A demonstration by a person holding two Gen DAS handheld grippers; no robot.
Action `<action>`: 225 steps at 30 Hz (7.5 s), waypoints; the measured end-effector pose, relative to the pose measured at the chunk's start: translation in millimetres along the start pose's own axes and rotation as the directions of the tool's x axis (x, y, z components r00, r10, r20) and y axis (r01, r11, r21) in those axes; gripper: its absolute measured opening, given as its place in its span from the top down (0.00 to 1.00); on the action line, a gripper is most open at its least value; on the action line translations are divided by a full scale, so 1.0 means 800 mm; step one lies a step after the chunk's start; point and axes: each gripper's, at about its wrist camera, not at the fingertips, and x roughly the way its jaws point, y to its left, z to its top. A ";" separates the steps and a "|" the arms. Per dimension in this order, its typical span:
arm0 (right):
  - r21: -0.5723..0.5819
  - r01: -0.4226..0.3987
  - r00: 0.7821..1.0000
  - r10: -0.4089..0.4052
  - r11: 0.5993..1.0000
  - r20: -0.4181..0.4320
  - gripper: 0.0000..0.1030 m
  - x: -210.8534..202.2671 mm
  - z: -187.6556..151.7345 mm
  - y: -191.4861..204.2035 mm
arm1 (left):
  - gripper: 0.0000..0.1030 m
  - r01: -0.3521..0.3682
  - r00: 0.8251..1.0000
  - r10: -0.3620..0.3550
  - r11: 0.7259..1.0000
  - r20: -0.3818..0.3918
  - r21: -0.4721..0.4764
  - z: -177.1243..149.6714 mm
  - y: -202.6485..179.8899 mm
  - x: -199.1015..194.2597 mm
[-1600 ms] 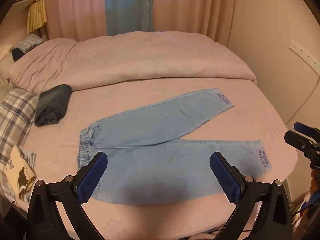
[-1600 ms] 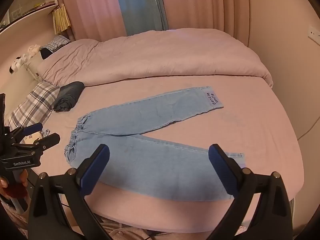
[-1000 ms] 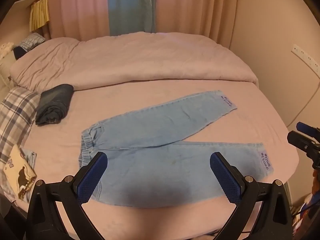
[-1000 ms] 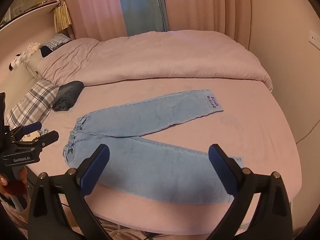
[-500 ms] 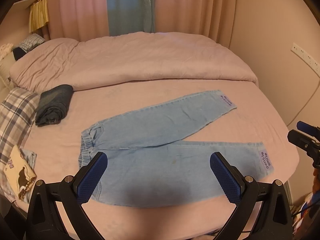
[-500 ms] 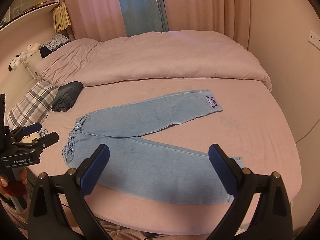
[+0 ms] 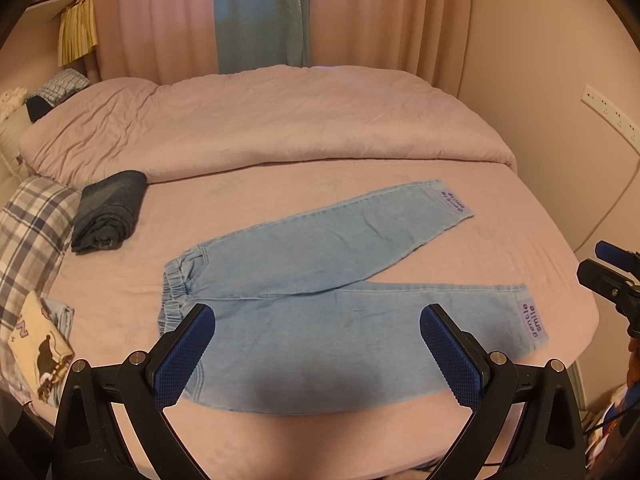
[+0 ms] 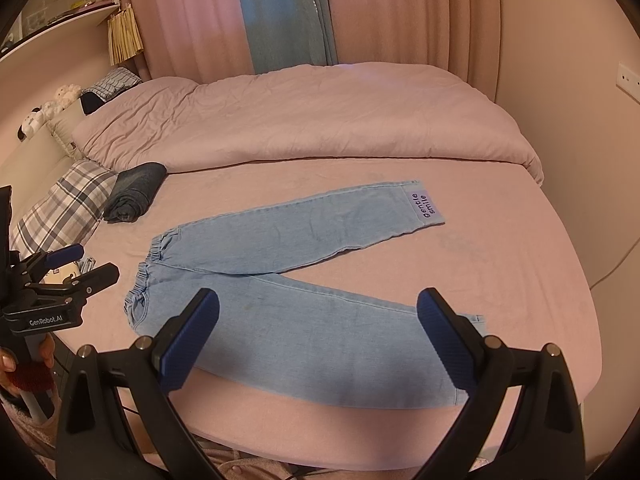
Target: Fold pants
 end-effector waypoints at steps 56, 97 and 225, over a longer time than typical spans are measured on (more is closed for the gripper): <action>0.002 -0.011 1.000 0.011 1.000 0.009 0.03 -0.002 -0.004 -0.008 | 0.01 0.064 0.998 -0.064 0.998 0.000 0.006 0.001 0.001 0.007; -0.537 -0.433 0.871 0.183 0.723 -0.456 0.72 0.282 -0.179 0.170 | 0.57 -0.049 0.972 -0.079 0.855 -0.223 -0.516 -0.162 0.271 0.213; -0.847 0.084 0.923 -0.361 0.526 -0.133 0.96 0.521 0.175 -0.063 | 0.82 -0.068 0.984 0.104 0.972 -0.148 0.227 0.056 0.267 0.361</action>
